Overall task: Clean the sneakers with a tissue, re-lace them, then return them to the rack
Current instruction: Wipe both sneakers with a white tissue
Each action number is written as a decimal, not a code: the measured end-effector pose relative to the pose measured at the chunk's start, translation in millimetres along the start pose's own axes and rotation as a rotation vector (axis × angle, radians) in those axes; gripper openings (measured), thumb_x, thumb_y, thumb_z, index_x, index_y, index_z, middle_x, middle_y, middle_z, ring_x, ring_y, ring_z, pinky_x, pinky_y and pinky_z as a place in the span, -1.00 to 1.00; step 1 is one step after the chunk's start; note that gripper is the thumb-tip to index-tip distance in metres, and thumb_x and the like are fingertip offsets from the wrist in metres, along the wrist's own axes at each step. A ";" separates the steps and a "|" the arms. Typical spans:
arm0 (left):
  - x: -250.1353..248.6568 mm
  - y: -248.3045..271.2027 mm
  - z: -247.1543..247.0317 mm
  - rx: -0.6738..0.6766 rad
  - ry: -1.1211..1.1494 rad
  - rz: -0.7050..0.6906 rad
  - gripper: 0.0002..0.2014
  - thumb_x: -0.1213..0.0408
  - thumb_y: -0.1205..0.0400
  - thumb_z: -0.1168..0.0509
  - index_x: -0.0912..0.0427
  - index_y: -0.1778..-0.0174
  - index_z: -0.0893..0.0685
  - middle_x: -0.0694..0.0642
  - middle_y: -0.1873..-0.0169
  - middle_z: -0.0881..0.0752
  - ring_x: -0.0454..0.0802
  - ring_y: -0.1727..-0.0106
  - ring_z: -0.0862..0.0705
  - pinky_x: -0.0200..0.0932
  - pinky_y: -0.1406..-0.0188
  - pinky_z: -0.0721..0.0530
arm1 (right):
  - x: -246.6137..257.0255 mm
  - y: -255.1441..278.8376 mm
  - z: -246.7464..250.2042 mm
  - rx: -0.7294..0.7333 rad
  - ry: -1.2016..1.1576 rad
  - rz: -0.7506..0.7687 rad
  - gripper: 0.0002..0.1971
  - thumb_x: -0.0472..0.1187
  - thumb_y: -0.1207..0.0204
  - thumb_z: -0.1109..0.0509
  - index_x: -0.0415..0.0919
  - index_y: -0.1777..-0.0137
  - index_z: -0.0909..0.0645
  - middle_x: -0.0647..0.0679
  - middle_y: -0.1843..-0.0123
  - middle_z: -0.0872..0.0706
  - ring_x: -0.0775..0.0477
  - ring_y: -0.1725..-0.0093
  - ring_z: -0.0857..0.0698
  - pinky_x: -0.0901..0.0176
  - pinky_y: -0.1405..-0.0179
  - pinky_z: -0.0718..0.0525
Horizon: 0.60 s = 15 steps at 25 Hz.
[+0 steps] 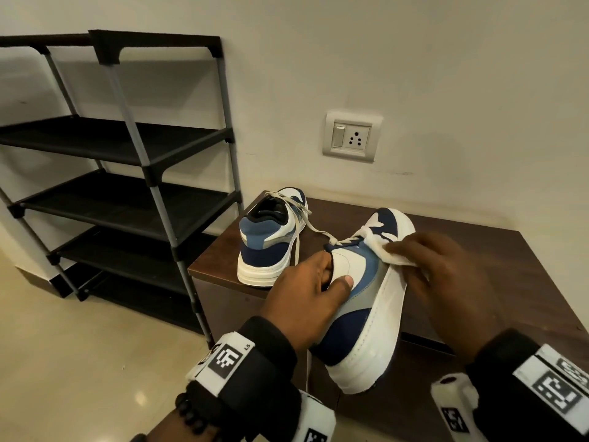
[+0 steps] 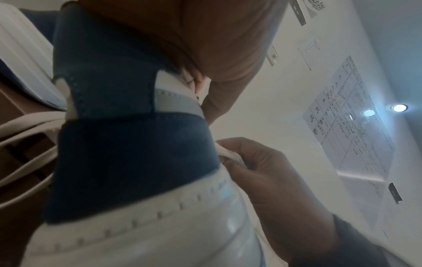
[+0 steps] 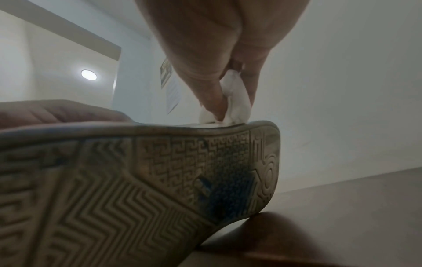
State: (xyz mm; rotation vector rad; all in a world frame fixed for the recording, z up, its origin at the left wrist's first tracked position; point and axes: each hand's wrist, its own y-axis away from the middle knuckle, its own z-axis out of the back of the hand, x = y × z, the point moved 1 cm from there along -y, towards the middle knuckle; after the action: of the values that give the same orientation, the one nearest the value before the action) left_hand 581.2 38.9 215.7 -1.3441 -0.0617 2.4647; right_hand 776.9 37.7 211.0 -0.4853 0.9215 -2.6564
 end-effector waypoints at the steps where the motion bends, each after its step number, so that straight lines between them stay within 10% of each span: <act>1: 1.6 -0.8 -0.2 0.006 0.015 -0.007 -0.83 0.07 -0.67 -0.24 0.06 0.17 -0.53 0.01 0.35 -0.62 -0.06 0.26 -0.59 0.00 0.08 -0.67 | -5.0 -4.8 0.6 0.001 -0.025 -0.018 -0.69 -0.45 -0.38 -0.49 -0.22 -0.12 -0.74 -0.23 0.00 -0.71 -0.28 0.01 -0.67 0.05 0.06 -0.59; 6: -1.2 -1.4 -5.2 0.002 -0.048 -0.073 -0.84 0.03 -0.67 -0.23 0.04 0.06 -0.52 -0.10 0.23 -0.68 -0.12 0.17 -0.64 -0.12 0.05 -0.66 | -42.1 -48.0 -2.5 0.072 -0.137 -0.236 -0.81 -0.26 -0.53 -0.37 -0.14 -0.08 -0.75 -0.11 0.04 -0.64 0.00 0.09 -0.61 0.09 0.01 -0.60; 15: -6.8 -2.4 -10.1 -0.009 -0.145 -0.054 -0.77 0.00 -0.67 -0.21 -0.07 0.26 -0.40 -0.09 0.46 -0.47 -0.14 0.38 -0.46 -0.24 0.34 -0.41 | -39.3 -54.5 3.3 0.179 0.008 -0.122 -0.72 -0.36 -0.52 -0.40 -0.10 -0.17 -0.74 -0.14 0.03 -0.66 -0.19 0.02 -0.64 0.09 0.05 -0.57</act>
State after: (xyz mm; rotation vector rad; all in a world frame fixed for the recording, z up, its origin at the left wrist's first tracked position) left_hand 593.5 37.9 216.0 -1.1502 -0.1416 2.5152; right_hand 805.2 91.7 239.6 -0.5035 0.6674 -2.8189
